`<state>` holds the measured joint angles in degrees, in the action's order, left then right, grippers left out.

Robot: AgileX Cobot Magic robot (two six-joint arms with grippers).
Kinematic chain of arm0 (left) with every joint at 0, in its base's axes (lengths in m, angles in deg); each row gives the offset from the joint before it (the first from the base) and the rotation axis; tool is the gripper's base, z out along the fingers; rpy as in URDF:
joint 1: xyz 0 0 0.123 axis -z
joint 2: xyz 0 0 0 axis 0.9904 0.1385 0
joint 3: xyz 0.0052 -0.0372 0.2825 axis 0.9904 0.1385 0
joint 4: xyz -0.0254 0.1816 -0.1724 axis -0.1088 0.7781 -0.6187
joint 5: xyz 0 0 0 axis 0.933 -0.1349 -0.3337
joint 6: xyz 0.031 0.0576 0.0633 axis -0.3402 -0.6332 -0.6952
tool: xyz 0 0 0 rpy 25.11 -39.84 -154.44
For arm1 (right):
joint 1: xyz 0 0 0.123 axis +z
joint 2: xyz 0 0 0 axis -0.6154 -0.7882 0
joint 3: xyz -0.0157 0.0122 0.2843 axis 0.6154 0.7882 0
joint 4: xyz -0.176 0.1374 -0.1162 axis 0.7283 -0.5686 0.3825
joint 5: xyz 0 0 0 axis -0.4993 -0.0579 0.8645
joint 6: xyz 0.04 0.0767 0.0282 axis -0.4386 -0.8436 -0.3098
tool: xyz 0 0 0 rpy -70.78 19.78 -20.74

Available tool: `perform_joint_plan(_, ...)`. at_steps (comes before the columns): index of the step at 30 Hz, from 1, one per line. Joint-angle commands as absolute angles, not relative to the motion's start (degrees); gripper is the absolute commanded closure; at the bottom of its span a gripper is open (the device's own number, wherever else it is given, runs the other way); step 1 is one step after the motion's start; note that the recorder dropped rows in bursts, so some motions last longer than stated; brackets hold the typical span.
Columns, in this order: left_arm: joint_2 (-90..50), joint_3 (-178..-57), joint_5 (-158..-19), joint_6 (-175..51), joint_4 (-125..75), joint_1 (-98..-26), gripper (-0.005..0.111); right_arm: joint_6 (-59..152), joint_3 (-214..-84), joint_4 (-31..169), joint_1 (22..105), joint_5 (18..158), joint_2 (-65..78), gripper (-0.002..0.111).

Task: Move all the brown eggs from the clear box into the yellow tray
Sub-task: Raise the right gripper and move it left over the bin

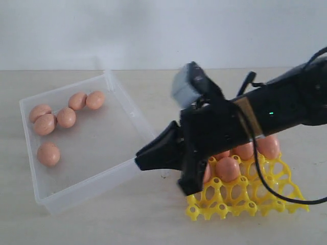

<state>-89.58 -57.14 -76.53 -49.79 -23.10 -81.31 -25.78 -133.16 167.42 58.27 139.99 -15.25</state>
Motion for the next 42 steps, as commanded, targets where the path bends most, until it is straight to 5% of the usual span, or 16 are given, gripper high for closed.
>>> perform_joint_plan(1,-89.78,-57.0,-76.66,-49.69,-23.03,-81.42,0.103,-24.68,-137.29,169.28,72.53,109.59,-11.9,0.109)
perform_joint_plan(5,-89.78,-57.0,-76.66,-49.69,-23.03,-81.42,0.103,-42.35,-143.3,168.33,78.74,94.11,-14.74,0.109)
perform_joint_plan(19,-89.78,-57.0,-76.66,-49.69,-23.03,-81.42,0.103,-71.2,-167.87,169.28,79.13,107.56,-37.2,0.109)
perform_joint_plan(24,-89.78,-57.0,-76.66,-49.69,-23.03,-81.42,0.103,-50.17,-168.32,169.28,81.99,107.99,-38.28,0.109)
perform_joint_plan(30,-89.78,-57.0,-76.66,-49.69,-23.03,-81.42,0.103,-52.54,-168.32,169.28,86.69,87.61,-38.01,0.109)
perform_joint_plan(36,-89.78,-57.0,-76.66,-49.69,-23.03,-81.42,0.103,-21.87,-168.32,167.59,89.12,68.95,-37.74,0.109)
perform_joint_plan(42,-89.78,-57.0,-76.66,-49.69,-23.03,-81.42,0.103,17.07,-175.8,123.63,90.33,49.36,-37.71,0.109)
